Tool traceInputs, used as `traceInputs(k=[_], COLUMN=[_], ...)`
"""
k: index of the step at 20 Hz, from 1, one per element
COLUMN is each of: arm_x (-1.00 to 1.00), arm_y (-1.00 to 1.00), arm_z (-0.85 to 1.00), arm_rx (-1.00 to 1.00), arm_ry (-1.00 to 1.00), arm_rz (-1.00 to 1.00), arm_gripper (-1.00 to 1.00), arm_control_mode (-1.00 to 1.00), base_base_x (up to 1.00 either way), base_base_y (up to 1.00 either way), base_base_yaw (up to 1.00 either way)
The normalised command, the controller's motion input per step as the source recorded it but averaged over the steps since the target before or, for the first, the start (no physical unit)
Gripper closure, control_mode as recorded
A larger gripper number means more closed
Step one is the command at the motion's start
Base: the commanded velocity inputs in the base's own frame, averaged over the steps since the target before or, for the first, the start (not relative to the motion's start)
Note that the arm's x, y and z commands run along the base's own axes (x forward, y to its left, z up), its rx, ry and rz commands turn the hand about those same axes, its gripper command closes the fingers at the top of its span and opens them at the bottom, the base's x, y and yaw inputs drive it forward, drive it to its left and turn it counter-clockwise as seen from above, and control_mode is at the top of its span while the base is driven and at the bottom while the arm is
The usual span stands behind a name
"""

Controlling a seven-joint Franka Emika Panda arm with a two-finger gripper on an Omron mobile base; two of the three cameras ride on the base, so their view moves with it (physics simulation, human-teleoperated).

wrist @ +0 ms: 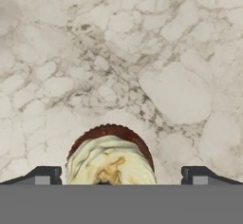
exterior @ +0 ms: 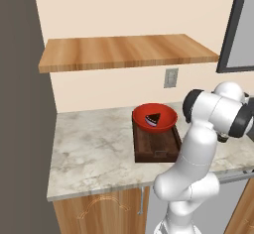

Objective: Place the bowl with cake and the cupcake onto the tray.

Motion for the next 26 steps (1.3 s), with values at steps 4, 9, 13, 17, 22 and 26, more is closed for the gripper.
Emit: traceInputs(k=[4, 9, 13, 17, 22, 26], arm_x=[0.00, 0.03, 0.13, 0.03, 0.00, -0.02], arm_y=[0.01, 0.02, 0.00, 0.00, 0.01, 0.00], arm_z=[-0.11, -0.10, -0.09, -0.04, -0.04, 0.16], arm_rx=[0.00, 0.00, 0.00, 0.00, 0.00, 0.00], arm_ry=[0.00, 0.00, 0.00, 0.00, 0.00, 0.00], arm_rz=[0.00, 0.00, 0.00, 0.00, 0.00, 0.00], arm_gripper=[-1.00, -1.00, 1.00, 1.00, 1.00, 1.00], arm_control_mode=[-1.00, -1.00, -1.00, -1.00, -1.00, -1.00], base_base_x=[0.00, 0.00, 0.00, 0.00, 0.00, 0.00], base_base_y=[0.00, 0.00, 0.00, 0.00, 0.00, 0.00], base_base_yaw=[0.00, 0.00, 0.00, 0.00, 0.00, 0.00])
